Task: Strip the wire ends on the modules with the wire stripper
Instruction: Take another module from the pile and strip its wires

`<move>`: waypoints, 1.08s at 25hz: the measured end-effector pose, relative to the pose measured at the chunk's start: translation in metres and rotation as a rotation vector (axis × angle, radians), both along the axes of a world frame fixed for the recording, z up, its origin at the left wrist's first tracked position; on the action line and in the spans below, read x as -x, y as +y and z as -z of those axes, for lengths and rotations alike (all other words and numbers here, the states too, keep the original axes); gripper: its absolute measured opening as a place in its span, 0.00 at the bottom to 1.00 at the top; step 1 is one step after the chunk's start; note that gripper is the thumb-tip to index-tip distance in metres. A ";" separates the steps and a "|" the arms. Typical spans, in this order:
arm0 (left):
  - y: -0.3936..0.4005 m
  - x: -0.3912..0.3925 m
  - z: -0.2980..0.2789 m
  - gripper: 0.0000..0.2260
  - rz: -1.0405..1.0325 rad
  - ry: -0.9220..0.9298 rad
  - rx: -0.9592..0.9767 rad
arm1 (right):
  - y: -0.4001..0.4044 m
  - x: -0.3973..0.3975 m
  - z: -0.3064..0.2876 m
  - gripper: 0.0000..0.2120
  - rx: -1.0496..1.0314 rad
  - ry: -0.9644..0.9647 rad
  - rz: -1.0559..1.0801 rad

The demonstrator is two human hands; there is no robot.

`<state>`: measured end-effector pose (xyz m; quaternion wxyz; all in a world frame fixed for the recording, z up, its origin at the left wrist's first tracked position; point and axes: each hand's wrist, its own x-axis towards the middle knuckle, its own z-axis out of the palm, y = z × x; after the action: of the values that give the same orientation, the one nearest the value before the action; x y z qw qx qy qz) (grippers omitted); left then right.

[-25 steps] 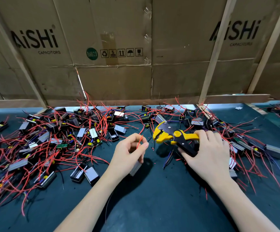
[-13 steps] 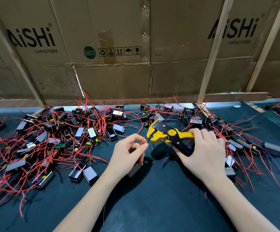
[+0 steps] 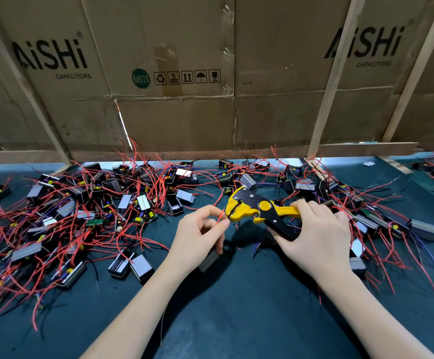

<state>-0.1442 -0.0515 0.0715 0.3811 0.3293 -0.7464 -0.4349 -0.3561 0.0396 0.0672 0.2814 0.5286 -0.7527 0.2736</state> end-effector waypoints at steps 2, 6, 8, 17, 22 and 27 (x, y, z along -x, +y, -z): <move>0.000 0.000 0.000 0.06 0.000 -0.001 0.001 | 0.000 0.000 -0.001 0.24 -0.006 -0.006 -0.010; 0.000 -0.001 -0.001 0.07 0.005 -0.001 -0.001 | 0.002 0.001 -0.003 0.24 0.010 -0.023 -0.030; -0.001 -0.001 0.000 0.07 0.005 -0.002 -0.003 | 0.002 0.000 -0.003 0.24 0.013 -0.029 -0.040; -0.001 -0.002 -0.001 0.06 0.028 -0.020 -0.014 | 0.004 0.001 -0.001 0.22 0.000 -0.038 0.005; 0.000 0.000 0.000 0.07 0.049 -0.029 -0.035 | -0.001 0.007 0.004 0.29 0.030 -0.066 0.055; 0.002 0.002 0.001 0.11 0.156 0.015 -0.154 | -0.001 0.011 0.006 0.28 0.038 -0.112 0.045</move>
<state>-0.1463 -0.0494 0.0701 0.3253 0.2950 -0.7314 -0.5217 -0.3666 0.0388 0.0616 0.2548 0.4900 -0.7736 0.3107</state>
